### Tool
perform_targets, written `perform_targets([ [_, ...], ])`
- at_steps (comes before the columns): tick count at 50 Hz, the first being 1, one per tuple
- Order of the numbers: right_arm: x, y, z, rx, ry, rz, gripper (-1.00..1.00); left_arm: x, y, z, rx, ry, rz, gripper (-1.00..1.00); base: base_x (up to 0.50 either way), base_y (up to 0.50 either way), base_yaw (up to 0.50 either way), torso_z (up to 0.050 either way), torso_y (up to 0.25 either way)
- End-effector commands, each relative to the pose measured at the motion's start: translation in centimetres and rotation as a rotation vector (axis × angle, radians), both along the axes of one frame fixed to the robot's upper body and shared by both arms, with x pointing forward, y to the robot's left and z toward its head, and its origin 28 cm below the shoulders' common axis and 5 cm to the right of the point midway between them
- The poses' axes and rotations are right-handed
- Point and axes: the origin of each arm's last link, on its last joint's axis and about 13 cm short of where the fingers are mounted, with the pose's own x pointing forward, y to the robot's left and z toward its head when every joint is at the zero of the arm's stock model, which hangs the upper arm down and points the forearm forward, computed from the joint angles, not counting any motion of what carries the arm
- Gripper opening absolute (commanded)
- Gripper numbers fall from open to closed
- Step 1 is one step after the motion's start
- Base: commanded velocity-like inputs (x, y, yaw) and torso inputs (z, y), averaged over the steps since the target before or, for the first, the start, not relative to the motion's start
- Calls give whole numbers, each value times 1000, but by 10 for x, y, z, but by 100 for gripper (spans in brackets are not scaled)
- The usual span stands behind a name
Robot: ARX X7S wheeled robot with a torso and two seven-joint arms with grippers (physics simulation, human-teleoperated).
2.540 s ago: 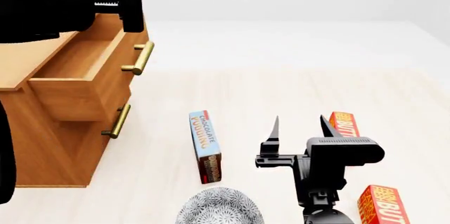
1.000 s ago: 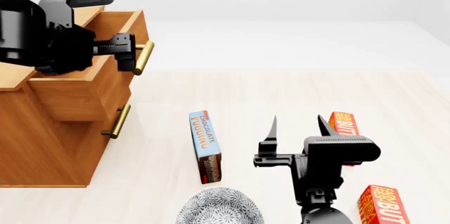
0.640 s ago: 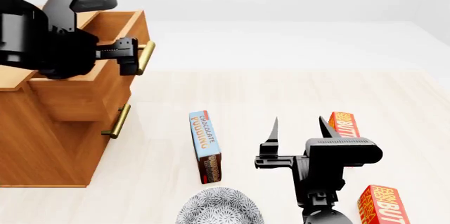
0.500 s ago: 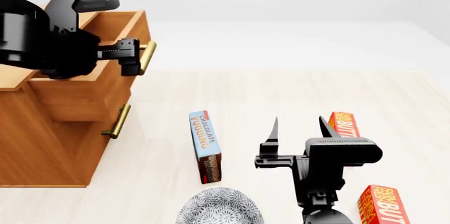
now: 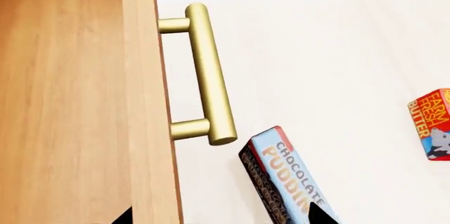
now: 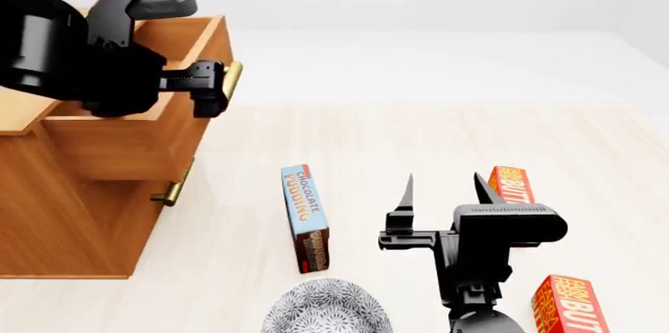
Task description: Put the butter at the front in the top drawer of the cabinet and close it.
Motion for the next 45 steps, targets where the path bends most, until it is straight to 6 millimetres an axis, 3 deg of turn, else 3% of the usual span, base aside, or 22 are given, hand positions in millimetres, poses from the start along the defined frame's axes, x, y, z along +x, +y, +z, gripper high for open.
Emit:
perform_targets([
  [1, -1, 0, -1, -1, 1, -1, 100, -2, -10, 1, -71, 11, -100, 100, 0, 0, 0, 0, 0],
  [45, -2, -1, -3, 6, 8, 11, 100, 4, -33, 17, -105, 54, -248, 100, 0, 0, 0, 0, 0],
])
